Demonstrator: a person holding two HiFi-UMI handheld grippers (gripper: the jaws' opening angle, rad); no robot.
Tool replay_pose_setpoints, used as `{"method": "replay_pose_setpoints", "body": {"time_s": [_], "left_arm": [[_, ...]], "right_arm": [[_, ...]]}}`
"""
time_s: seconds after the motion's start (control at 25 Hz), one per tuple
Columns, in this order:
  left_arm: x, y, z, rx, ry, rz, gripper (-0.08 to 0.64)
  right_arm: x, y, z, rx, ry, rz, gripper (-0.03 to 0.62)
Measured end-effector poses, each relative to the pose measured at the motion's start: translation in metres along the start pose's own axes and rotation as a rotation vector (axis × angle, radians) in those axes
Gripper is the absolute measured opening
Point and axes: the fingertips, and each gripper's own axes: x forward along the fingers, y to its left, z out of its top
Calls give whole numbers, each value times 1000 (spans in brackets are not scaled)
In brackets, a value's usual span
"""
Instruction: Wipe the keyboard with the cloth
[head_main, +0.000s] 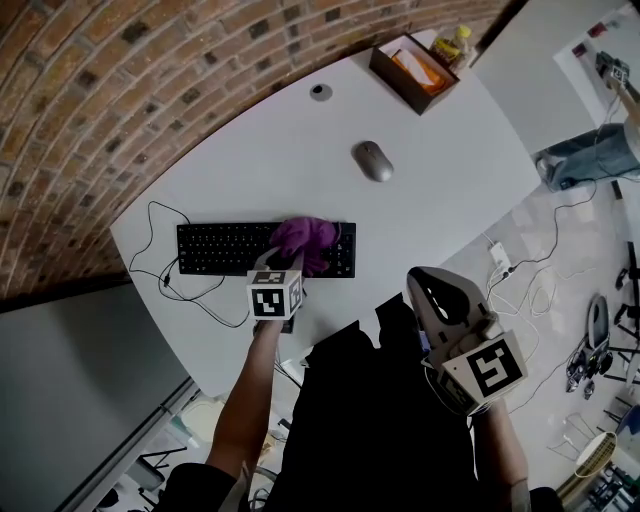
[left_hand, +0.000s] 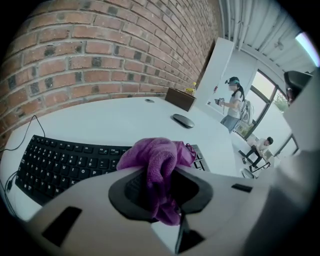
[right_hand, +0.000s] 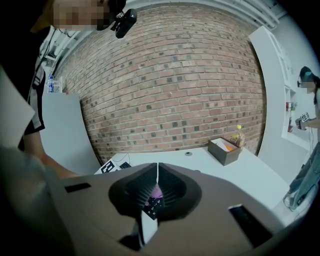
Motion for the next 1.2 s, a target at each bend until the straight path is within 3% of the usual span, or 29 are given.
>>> {"method": "replay_pose_setpoints", "body": {"time_s": [0.8, 1.2], "left_arm": [[23, -109, -25, 175, 91, -195, 100], [25, -124, -36, 224, 115, -233, 100]], "right_arm": [[-10, -18, -4, 19, 2, -28, 20], [-15, -39, 1, 29, -5, -80, 20]]}}
